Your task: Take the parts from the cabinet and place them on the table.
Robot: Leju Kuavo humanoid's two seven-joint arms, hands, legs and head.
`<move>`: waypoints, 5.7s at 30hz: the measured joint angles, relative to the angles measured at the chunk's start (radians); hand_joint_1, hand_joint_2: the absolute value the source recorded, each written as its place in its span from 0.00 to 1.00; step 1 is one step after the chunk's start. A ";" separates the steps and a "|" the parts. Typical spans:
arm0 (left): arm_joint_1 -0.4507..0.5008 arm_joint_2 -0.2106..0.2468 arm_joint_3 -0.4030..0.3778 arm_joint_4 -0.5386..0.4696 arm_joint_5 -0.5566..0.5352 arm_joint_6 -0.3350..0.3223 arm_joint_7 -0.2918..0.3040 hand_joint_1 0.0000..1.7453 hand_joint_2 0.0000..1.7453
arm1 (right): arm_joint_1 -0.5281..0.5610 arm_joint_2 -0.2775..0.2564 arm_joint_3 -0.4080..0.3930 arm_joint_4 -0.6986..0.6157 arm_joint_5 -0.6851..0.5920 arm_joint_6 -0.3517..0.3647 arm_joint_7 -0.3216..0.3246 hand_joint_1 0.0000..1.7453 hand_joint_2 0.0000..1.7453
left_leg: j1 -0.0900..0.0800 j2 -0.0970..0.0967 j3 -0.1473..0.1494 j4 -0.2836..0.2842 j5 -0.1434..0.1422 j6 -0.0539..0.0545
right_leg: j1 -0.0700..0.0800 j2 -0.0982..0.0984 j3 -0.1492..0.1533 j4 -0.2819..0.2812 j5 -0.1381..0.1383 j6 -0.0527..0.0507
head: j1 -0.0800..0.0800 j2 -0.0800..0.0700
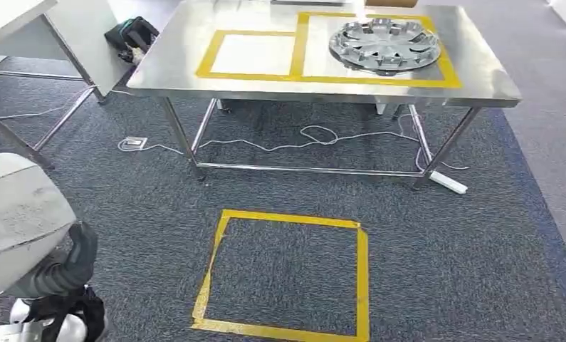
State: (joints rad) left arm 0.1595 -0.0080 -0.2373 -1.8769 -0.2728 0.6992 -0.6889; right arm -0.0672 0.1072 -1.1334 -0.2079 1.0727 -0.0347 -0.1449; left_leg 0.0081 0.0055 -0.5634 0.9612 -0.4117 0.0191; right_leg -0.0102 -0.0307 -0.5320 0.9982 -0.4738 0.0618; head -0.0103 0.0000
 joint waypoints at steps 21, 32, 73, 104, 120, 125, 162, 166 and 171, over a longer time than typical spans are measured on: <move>-0.010 0.024 -0.006 0.009 0.001 0.000 0.000 1.00 1.00 | 0.003 0.011 -0.008 0.003 0.026 0.017 -0.064 0.00 1.00 | 0.012 -0.019 -0.182 0.355 -0.139 -0.050 | -0.012 0.037 -0.007 0.029 -0.019 -0.046 | 0.004 0.000; -0.006 0.027 -0.005 0.008 0.000 0.000 0.000 1.00 1.00 | -0.003 0.016 -0.007 0.004 0.029 0.014 -0.022 0.00 1.00 | -0.001 -0.016 -0.027 0.042 -0.016 0.003 | -0.005 0.029 -0.007 0.132 -0.072 0.006 | 0.012 0.000; -0.004 0.030 -0.005 0.010 0.000 0.000 0.000 1.00 1.00 | 0.003 0.019 -0.006 0.005 0.037 0.003 -0.057 0.00 1.00 | -0.016 -0.022 0.050 0.053 -0.105 -0.009 | 0.020 0.035 -0.097 0.055 0.029 -0.038 | -0.001 0.000; -0.004 0.029 -0.006 0.010 -0.006 0.000 0.000 1.00 1.00 | 0.001 0.020 -0.006 0.005 0.043 0.002 -0.054 0.00 1.00 | -0.018 -0.019 0.076 0.015 -0.099 -0.018 | 0.017 0.040 -0.089 0.034 0.052 -0.042 | -0.005 0.000; -0.003 0.029 -0.006 0.010 -0.006 0.000 0.000 1.00 1.00 | 0.001 0.019 -0.006 0.005 0.044 0.004 -0.053 0.00 1.00 | -0.018 -0.019 0.076 0.015 -0.099 -0.017 | 0.017 0.040 -0.089 0.034 0.052 -0.042 | -0.005 0.000; -0.002 0.029 -0.006 0.010 -0.006 0.000 0.000 1.00 1.00 | 0.001 0.019 -0.006 0.005 0.043 0.004 -0.053 0.00 1.00 | -0.018 -0.019 0.076 0.015 -0.099 -0.017 | 0.017 0.040 -0.089 0.034 0.052 -0.042 | -0.005 0.000; -0.001 0.032 -0.008 0.009 -0.008 0.000 0.000 1.00 1.00 | -0.001 0.027 -0.006 0.008 0.049 0.006 -0.053 0.00 1.00 | -0.007 -0.013 0.008 0.069 -0.070 -0.011 | -0.003 0.047 -0.088 0.058 0.029 -0.033 | -0.014 0.000; 0.000 0.033 -0.008 0.008 -0.007 0.000 0.000 1.00 1.00 | 0.000 0.027 -0.006 0.007 0.049 0.006 -0.054 0.00 1.00 | -0.007 -0.014 0.007 0.045 -0.066 -0.014 | -0.005 0.048 -0.090 0.043 0.039 -0.007 | -0.013 0.000; -0.001 0.032 -0.007 0.009 -0.006 0.000 0.000 1.00 1.00 | 0.001 0.027 -0.006 0.007 0.049 0.007 -0.054 0.00 1.00 | -0.003 -0.009 0.012 0.037 -0.060 -0.001 | -0.005 0.038 -0.214 0.309 -0.099 0.008 | -0.005 0.000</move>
State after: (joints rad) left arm 0.1586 0.0244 -0.2445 -1.8681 -0.2785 0.6992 -0.6889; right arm -0.0665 0.1339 -1.1398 -0.2007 1.1219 -0.0278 -0.1991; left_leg 0.0047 -0.0030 -0.5510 0.9980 -0.4716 0.0181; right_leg -0.0149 0.0076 -0.7459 1.3070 -0.5729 0.0696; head -0.0156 0.0000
